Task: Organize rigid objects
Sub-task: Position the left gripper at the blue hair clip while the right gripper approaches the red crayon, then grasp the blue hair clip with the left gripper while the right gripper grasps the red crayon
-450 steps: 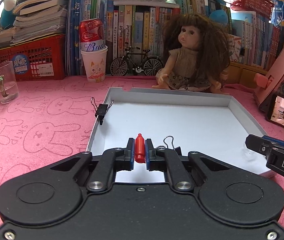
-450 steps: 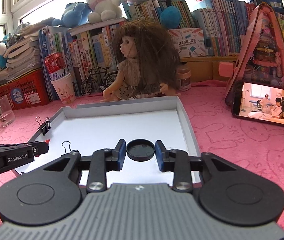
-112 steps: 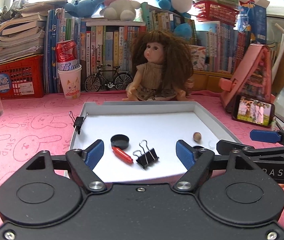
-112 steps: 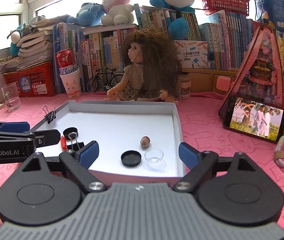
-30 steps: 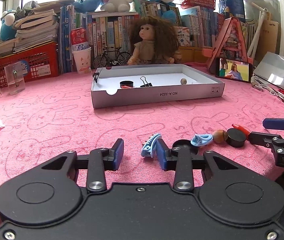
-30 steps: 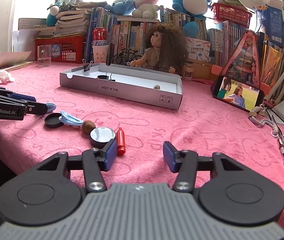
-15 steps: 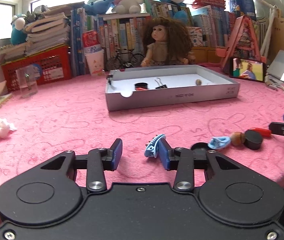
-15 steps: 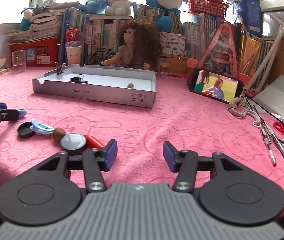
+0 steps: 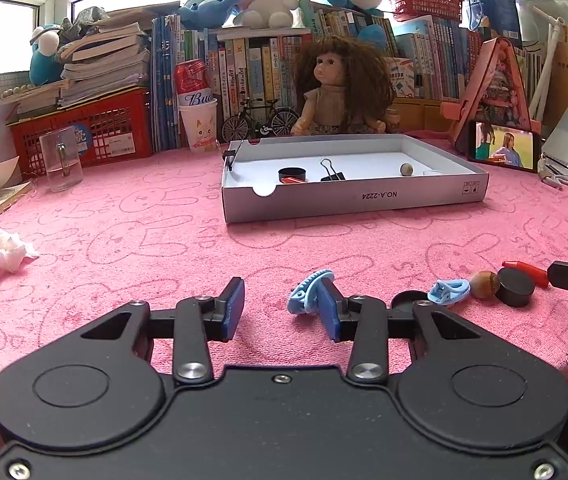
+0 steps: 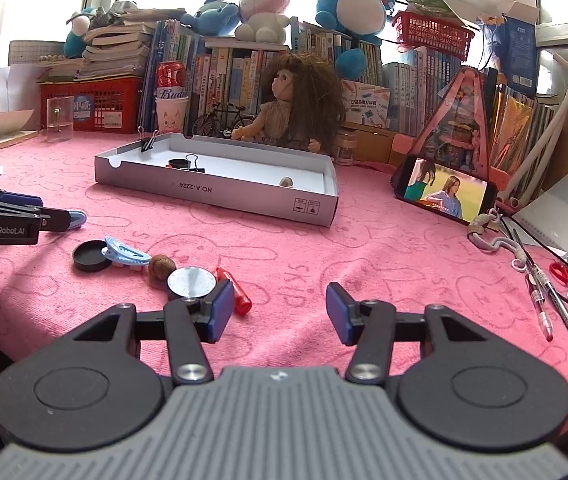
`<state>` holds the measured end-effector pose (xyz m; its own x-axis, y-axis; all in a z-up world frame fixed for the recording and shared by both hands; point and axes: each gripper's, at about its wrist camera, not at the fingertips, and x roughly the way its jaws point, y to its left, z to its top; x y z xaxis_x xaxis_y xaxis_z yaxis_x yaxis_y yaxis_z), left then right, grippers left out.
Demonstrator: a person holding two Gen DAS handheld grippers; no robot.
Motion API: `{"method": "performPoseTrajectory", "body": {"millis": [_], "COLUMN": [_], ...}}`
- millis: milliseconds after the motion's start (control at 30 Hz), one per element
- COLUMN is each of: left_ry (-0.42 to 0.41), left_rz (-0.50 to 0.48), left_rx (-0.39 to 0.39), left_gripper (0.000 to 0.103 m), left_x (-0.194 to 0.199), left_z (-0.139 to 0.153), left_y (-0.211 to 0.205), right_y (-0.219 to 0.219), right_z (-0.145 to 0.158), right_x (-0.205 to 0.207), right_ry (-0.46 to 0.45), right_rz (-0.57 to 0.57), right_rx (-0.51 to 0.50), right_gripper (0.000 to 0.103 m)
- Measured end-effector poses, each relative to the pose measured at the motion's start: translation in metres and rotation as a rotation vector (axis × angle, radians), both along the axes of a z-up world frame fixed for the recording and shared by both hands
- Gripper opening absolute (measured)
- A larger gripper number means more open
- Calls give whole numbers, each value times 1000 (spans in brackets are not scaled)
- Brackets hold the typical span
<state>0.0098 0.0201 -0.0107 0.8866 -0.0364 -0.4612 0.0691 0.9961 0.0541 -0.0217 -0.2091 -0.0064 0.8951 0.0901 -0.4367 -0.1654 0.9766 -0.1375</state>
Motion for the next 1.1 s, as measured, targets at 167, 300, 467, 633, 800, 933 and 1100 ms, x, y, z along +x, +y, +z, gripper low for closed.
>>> {"method": "performPoseTrajectory", "body": {"millis": [167, 300, 467, 633, 800, 933, 1100], "left_ry": [4, 6, 6, 9, 9, 15, 14], "left_rz": [-2, -2, -3, -3, -3, -2, 7], "left_rx": [-2, -1, -1, -1, -1, -12, -2], "left_gripper": [39, 39, 39, 39, 39, 39, 40], "left_x": [0, 0, 0, 1, 1, 1, -1], "left_z": [-1, -1, -2, -2, -2, -2, -1], "left_y": [0, 0, 0, -1, -1, 1, 4], "right_y": [7, 7, 1, -9, -17, -21, -8], "right_z": [-6, -9, -8, -9, -8, -5, -4], "right_x": [3, 10, 21, 33, 42, 37, 31], "right_ry": [30, 43, 55, 56, 53, 56, 59], "right_rz": [18, 16, 17, -18, -94, -93, -69], "right_rx": [-20, -2, 18, 12, 14, 100, 151], "right_gripper": [48, 25, 4, 4, 12, 35, 49]}}
